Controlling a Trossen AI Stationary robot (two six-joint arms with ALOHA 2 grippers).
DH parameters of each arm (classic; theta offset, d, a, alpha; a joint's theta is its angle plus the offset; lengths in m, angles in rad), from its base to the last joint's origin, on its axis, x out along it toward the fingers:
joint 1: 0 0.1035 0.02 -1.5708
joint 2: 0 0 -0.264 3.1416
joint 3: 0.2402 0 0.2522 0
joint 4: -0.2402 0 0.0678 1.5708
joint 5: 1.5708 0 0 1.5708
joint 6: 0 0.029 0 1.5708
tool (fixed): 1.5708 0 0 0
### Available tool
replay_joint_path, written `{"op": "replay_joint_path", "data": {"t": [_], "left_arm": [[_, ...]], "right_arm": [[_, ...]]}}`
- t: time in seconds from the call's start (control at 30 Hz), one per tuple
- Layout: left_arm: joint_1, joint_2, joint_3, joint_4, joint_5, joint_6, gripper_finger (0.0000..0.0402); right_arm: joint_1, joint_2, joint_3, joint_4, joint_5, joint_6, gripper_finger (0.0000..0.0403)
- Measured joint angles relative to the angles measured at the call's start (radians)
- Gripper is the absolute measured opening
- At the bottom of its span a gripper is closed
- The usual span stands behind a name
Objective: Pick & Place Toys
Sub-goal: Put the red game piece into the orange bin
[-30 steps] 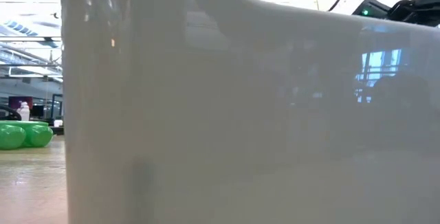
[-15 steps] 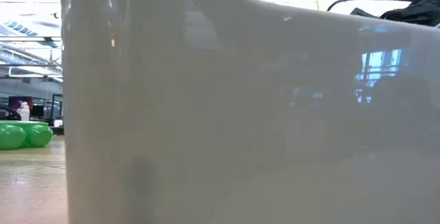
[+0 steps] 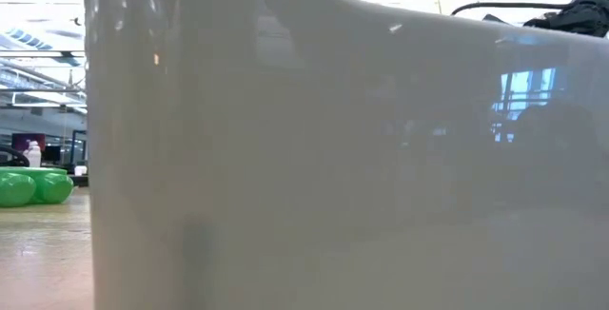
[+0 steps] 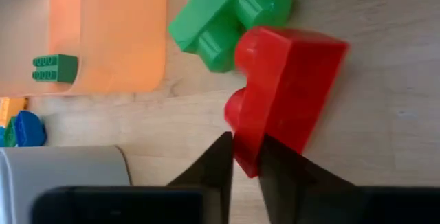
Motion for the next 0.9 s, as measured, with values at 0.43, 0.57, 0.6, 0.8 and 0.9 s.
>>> {"op": "replay_joint_path", "data": {"t": [0.43,0.57,0.6,0.8,0.9], "left_arm": [[0.000,0.000,0.000,0.000,0.003,-0.020,0.0333],[0.000,0.000,0.000,0.003,0.016,-0.045,0.0333],[0.000,0.000,0.000,0.008,0.027,-0.054,0.0333],[0.004,0.000,0.000,0.078,0.060,-0.098,0.0333],[0.022,0.027,0.001,0.129,0.073,-0.123,0.0333]], "right_arm": [[0.014,-0.011,0.000,0.069,-0.008,-0.026,0.0005],[0.045,-0.042,0.000,0.241,-0.048,-0.053,0.0004],[0.055,-0.051,0.000,0.291,-0.057,-0.064,0.0004],[0.151,-0.098,0.000,0.602,-0.109,-0.194,0.0002],[0.214,-0.101,0.012,0.726,-0.110,-0.244,0.0002]]}}
